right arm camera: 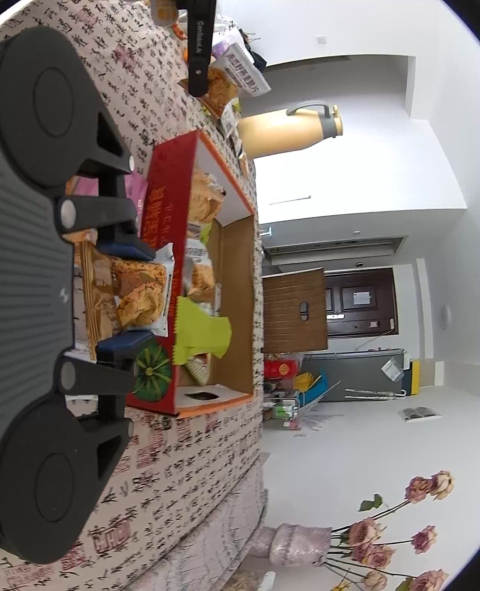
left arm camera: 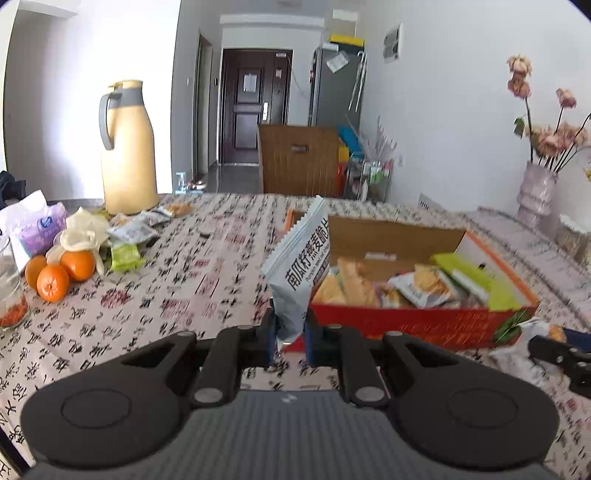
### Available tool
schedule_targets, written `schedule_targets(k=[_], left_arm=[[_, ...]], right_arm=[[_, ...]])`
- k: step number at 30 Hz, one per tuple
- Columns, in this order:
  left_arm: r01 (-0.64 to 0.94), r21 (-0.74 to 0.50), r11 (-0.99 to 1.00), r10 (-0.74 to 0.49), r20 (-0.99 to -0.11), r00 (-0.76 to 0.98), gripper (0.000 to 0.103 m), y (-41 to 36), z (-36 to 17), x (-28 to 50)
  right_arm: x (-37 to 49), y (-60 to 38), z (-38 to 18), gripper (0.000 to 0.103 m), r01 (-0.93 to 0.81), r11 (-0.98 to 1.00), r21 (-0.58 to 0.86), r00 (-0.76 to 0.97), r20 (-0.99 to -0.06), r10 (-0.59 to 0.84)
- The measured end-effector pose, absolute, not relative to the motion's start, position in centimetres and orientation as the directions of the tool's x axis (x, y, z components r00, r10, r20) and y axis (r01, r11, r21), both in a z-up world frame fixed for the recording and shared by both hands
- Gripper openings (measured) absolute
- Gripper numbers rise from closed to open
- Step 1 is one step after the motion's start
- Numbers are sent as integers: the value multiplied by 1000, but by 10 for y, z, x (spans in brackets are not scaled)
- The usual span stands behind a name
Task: Organize snacks
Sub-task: 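Carry the cookie pack and white packet over the box with both tools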
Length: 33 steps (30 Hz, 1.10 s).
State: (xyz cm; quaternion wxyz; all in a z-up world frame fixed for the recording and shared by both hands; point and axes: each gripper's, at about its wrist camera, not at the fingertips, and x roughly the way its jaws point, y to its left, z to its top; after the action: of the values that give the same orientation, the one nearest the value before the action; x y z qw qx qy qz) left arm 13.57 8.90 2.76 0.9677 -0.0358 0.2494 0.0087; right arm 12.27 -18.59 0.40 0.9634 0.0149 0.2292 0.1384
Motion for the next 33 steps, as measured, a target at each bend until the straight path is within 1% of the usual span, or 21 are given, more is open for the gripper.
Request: schedule_targets(k=[8,23,33], left_arm=[[-17,-73,997,-17,-447,894,15,71,45,147],[-4,-108,994,-40,-410,911,15,51,56,209],[-26,-129,991,-27,-391,920,15,46,49,252]], right_arm=[[142,-185,21,40,-279,956,86,871,-396,290],[215,-165,49,40,-299,952,61,889,-344,302],[263,-152,38,40,-280,958,66,893,-349,285]])
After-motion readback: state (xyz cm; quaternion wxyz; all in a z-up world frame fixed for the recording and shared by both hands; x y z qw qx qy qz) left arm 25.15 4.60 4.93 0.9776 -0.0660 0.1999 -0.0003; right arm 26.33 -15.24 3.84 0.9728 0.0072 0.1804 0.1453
